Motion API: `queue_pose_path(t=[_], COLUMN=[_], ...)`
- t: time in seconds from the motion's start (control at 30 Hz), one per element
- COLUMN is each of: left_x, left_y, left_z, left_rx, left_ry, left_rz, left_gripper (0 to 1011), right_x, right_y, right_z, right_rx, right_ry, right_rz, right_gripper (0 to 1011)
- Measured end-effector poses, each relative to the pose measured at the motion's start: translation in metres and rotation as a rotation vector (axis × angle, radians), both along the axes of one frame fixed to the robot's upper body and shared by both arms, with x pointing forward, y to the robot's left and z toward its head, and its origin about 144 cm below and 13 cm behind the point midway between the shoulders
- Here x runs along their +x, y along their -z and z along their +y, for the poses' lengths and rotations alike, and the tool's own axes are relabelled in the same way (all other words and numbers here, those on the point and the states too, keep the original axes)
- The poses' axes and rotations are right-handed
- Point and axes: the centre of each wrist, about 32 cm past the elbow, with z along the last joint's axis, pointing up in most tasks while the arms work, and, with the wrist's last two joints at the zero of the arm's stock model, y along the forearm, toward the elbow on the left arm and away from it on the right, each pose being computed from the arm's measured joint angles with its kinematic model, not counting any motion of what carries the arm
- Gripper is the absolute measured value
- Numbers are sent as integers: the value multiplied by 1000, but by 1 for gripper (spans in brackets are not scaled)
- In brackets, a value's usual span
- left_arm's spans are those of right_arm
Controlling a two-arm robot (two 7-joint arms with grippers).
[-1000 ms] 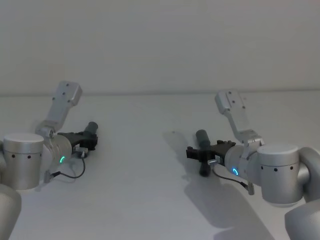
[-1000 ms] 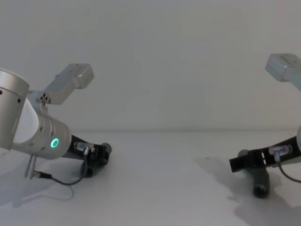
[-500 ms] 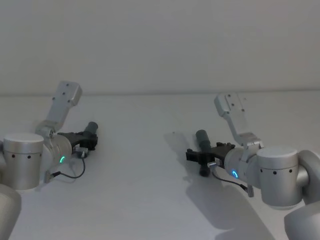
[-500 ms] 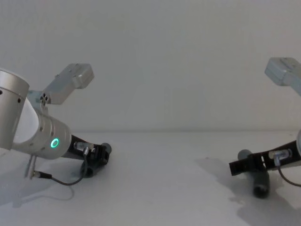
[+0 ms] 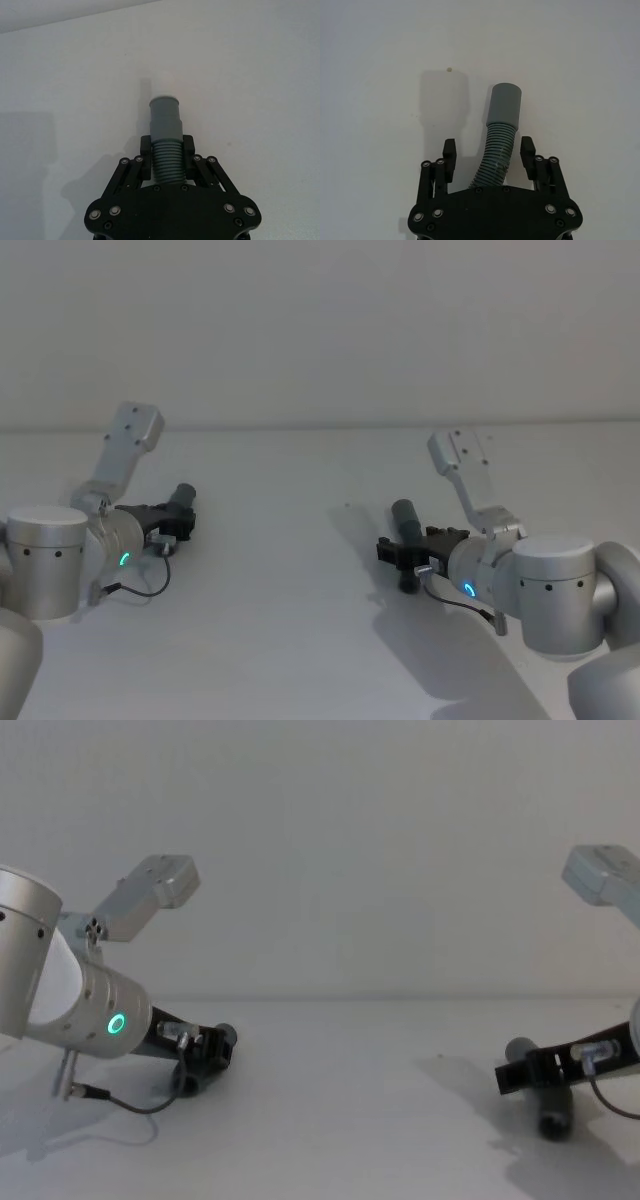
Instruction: Use both hands to pick up one end of the pipe from the table, align the ends, and insert them.
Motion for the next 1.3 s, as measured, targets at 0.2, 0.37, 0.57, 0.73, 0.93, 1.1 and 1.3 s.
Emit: queue_pose_path(t=[0.2,0.37,0.57,0.73,0.93,1.1,1.3], left_x=[0,0,0,0,0,0,0], left_y=[0,0,0,0,0,0,0], left_z=[0,0,0,0,0,0,0], left_rx=[0,0,0,0,0,0,0], left_ry=[0,0,0,0,0,0,2], left_rz=[0,0,0,0,0,0,-1], left_gripper=[327,327,327,327,327,327,327], right_x=[0,0,0,0,0,0,0], right_y=[0,1,1,1,1,1,1], right_z=[0,0,0,0,0,0,0], right_rx=[0,0,0,0,0,0,0], right_ry=[-1,-1,-1,-1,-1,-1,-1], right_rz=[0,0,-1,-1,-1,-1,-1], right_gripper=[605,466,270,225,224,223,223])
